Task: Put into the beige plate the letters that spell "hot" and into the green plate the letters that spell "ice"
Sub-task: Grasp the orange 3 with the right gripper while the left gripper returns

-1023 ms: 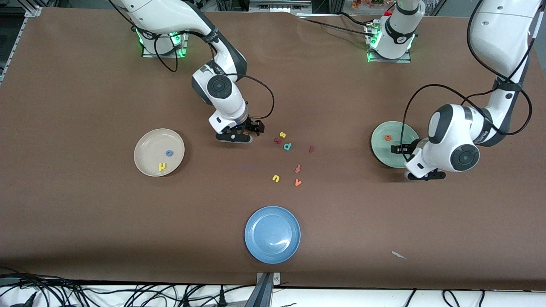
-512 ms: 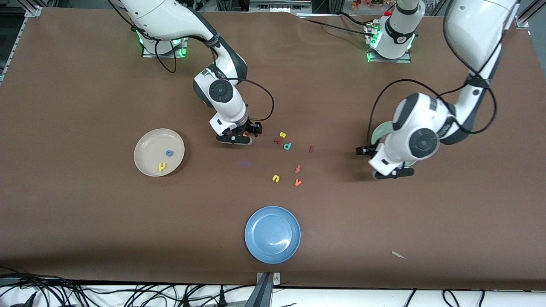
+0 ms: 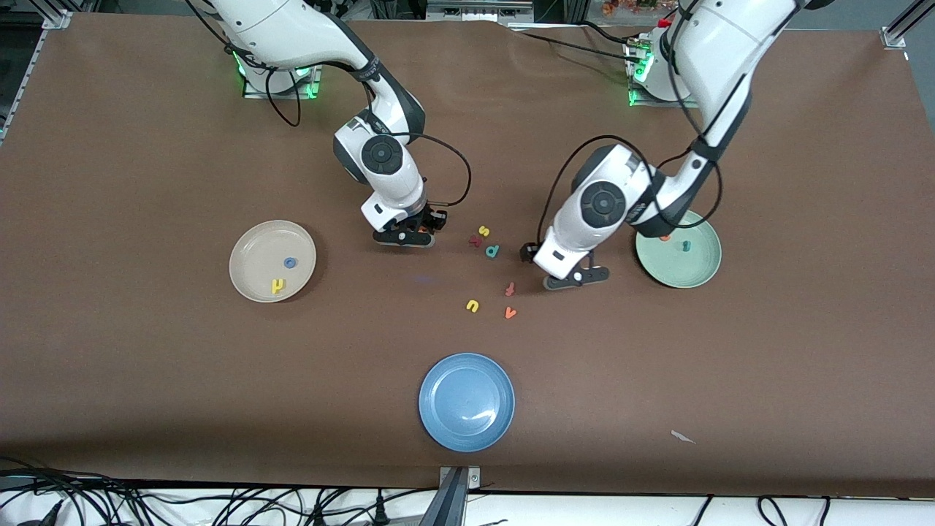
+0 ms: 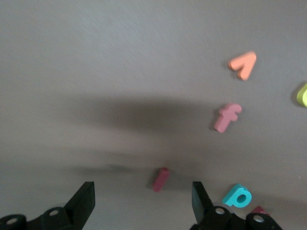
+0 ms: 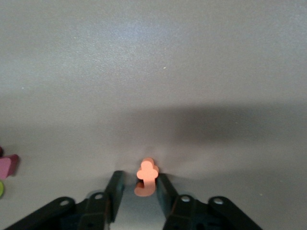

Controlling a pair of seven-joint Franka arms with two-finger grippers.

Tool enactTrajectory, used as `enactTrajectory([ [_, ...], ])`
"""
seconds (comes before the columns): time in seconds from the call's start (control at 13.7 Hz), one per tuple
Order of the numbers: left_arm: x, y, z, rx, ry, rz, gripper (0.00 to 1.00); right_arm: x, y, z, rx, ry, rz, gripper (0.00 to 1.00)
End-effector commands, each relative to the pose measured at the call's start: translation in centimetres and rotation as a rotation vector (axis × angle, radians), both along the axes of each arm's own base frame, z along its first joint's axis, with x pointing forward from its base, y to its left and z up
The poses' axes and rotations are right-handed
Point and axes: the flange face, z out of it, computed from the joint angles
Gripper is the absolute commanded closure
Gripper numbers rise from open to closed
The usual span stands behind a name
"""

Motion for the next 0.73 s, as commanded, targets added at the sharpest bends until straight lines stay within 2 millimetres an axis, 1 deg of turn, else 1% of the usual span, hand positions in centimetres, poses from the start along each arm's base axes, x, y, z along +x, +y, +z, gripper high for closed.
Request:
enactTrajectory([
  [0.0, 0.1, -0.1, -0.9, 0.013, -0.008, 0.004, 0.19, 0.2, -0.3, -0.8, -0.017, -0.013, 0.005, 0.88],
  [0.07, 0.0, -0.3, -1.2, 0.012, -0.006, 0.0, 0.19, 0.4, -0.4, -0.6, -0.019, -0.016, 0.007, 0.88],
  [0.22, 0.0, -0.8, -1.8, -0.006, -0.028, -0.003, 0.26, 0.5, -0.5, -0.1, -0.021, -0.021, 0.021, 0.89],
  [0.29, -0.1, -0.9, -2.3, -0.005, -0.034, -0.01, 0.28, 1.1, -0.9, 0.9, -0.019, -0.034, 0.032, 0.89],
  [0.37, -0.5, -1.3, -2.7, -0.001, -0.031, -0.022, 0.29, 1.8, -1.9, 2.0, -0.036, -0.025, 0.043, 0.89],
  [0.44, -0.6, -1.5, -2.9, 0.001, -0.029, -0.027, 0.29, 2.8, -3.3, 3.5, -0.056, -0.016, 0.063, 0.89],
  [0.51, -0.6, -1.4, -2.9, 0.002, -0.029, -0.026, 0.29, 4.0, -5.4, 5.0, -0.075, -0.006, 0.081, 0.89],
  [0.66, -0.8, -1.4, -3.4, 0.004, -0.022, -0.026, 0.3, 6.3, -10.5, 8.5, -0.115, 0.034, 0.138, 0.88],
])
